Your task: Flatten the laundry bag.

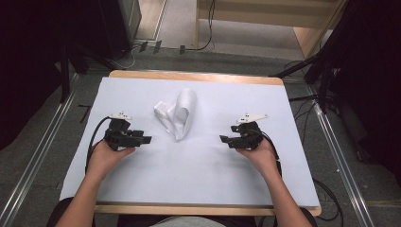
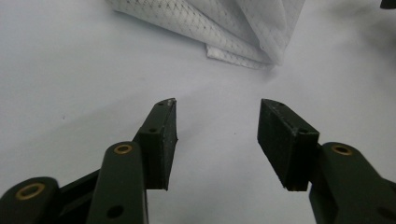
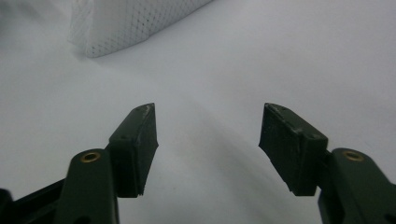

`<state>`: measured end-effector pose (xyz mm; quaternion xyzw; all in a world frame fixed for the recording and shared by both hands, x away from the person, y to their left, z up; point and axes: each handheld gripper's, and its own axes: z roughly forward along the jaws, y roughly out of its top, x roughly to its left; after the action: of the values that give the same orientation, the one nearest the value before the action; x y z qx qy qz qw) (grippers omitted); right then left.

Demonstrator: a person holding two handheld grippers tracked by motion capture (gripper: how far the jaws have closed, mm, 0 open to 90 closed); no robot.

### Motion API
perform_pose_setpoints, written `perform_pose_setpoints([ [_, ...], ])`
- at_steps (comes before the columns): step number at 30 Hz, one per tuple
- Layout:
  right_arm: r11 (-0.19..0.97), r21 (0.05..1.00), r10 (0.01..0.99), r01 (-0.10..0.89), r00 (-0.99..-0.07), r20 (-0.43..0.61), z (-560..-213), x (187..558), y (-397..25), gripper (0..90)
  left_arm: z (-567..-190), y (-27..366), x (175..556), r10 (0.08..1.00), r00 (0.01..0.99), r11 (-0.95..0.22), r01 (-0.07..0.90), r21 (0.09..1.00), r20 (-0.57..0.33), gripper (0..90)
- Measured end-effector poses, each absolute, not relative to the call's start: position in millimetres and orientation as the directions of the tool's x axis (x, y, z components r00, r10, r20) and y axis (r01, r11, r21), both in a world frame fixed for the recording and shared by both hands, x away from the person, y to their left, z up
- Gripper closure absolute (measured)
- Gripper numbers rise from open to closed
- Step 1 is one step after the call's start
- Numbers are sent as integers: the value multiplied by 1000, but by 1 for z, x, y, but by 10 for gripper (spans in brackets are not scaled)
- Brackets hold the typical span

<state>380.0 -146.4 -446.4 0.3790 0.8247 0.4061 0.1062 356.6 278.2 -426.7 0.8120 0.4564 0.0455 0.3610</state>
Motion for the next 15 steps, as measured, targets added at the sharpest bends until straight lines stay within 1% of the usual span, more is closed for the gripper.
perform_pose_setpoints([
  [2, 377, 746, 715, 550, -684, 143, -446, 381, -148, 420, -428, 276, 358, 774, 582, -330, 707, 626, -248, 454],
  [4, 366, 738, 725, 568, -671, 156, -446, 381, -149, 447, -429, 274, 361, 769, 582, -318, 708, 631, -264, 432],
  [8, 351, 725, 741, 593, -649, 173, -445, 382, -151, 478, -429, 273, 362, 757, 589, -308, 704, 640, -284, 413],
  [15, 336, 726, 747, 601, -639, 183, -439, 378, -151, 495, -428, 275, 360, 760, 585, -301, 703, 645, -283, 405],
])
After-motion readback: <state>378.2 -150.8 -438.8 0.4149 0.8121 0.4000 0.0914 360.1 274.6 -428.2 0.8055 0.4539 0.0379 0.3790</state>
